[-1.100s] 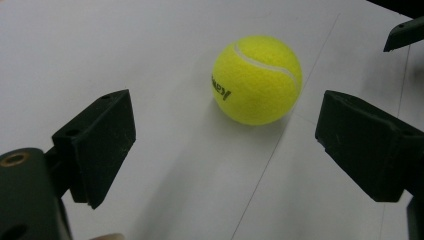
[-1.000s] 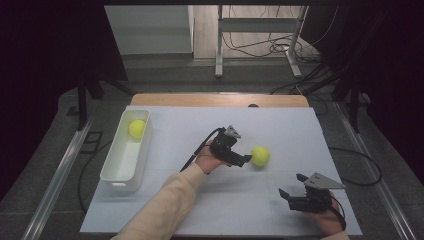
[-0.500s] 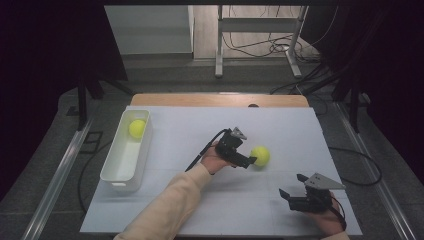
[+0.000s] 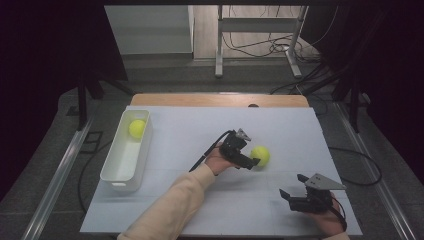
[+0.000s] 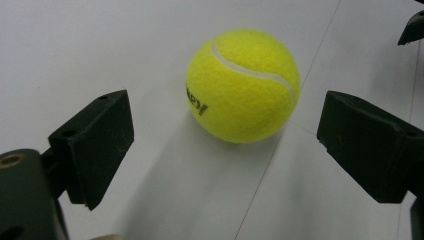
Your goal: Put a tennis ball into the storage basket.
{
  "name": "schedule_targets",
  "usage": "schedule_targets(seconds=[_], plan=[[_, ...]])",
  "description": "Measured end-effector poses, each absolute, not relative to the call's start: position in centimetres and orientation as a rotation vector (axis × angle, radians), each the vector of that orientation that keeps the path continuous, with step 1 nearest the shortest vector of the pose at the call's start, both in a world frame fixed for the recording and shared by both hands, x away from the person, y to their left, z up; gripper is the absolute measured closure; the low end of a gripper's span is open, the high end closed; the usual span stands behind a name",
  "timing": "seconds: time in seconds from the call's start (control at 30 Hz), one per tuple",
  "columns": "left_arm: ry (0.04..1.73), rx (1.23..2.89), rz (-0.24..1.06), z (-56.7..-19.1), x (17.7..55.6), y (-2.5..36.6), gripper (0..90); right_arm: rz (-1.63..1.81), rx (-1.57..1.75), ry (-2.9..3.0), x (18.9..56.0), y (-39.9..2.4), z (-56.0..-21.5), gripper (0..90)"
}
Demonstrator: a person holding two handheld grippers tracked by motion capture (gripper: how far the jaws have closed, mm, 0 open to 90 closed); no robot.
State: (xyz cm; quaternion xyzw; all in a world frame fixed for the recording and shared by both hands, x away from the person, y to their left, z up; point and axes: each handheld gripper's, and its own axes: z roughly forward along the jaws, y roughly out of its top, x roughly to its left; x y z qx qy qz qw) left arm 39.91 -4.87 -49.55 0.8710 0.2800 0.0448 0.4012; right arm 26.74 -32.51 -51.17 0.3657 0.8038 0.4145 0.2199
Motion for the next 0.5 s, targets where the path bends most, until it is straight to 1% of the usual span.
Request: schedule_targets(seconds=[0.5], plan=[[0.696, 2.212, 0.089, -50.0, 40.3, -6.1, 7.4, 1.151, 1.014, 2.222, 26.7, -32.5, -51.2, 14.4]])
